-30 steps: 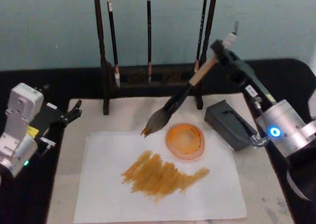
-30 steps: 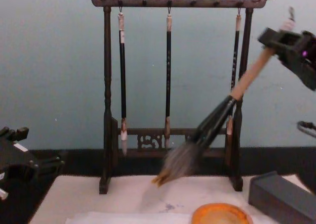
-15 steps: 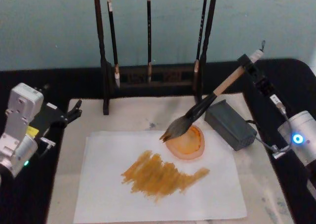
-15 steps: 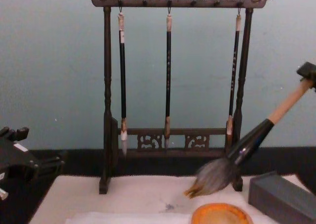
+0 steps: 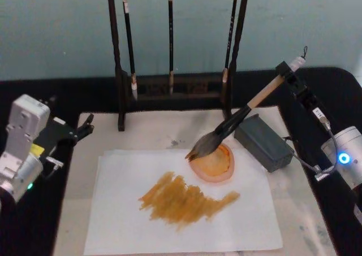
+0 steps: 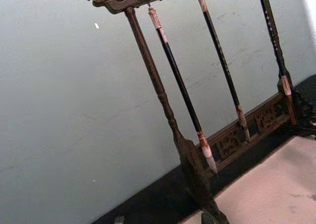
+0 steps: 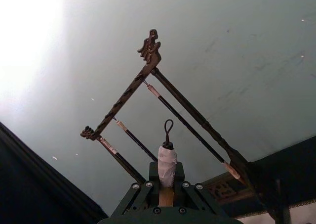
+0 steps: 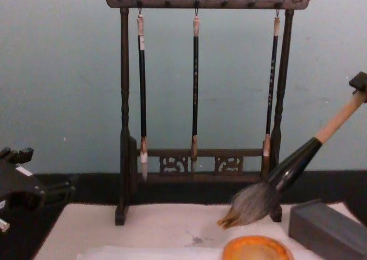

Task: Pick up the brush from the inkstone, write on the paper, then place the brush back to its original position.

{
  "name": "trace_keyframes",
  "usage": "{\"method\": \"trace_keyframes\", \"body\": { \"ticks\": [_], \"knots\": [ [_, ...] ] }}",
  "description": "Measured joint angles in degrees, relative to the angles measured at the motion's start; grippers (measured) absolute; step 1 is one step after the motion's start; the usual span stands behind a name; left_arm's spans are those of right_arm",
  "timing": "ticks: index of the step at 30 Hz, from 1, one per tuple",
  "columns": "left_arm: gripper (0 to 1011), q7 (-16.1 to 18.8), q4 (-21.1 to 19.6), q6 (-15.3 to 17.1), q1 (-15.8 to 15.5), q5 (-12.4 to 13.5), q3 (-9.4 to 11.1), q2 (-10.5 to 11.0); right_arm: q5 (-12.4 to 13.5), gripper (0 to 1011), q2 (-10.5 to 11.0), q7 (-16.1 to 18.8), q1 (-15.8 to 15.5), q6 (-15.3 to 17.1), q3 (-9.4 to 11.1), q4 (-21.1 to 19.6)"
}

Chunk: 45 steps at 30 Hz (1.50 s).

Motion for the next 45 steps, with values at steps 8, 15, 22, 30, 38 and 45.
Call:
{"method": "trace_keyframes", "body": {
  "ticks": [8,15,22,30,38,45],
  "knots": [
    [1010,0.0,0.0,0.0,0.0,0.0,0.0,0.0,0.0,163,-0.1,-0.1,0.0,0.0,0.0,0.0],
    [1010,0.0,0.0,0.0,0.0,0.0,0.0,0.0,3.8,163,1.2,-0.8,0.9,2.7,0.2,1.9],
    [1010,0.0,0.0,0.0,0.0,0.0,0.0,0.0,7.1,163,2.2,-1.2,2.5,3.7,1.3,5.3],
    [1010,0.0,0.0,0.0,0.0,0.0,0.0,0.0,9.6,163,2.7,-2.4,6.1,5.5,0.2,10.0],
    [1010,0.0,0.0,0.0,0.0,0.0,0.0,0.0,10.8,163,2.7,-3.4,9.8,7.2,-2.2,14.6],
    [1009,0.0,0.0,0.0,0.0,0.0,0.0,0.0,12.9,163,2.4,-4.3,12.0,8.7,-3.3,18.2]
  ]
}}
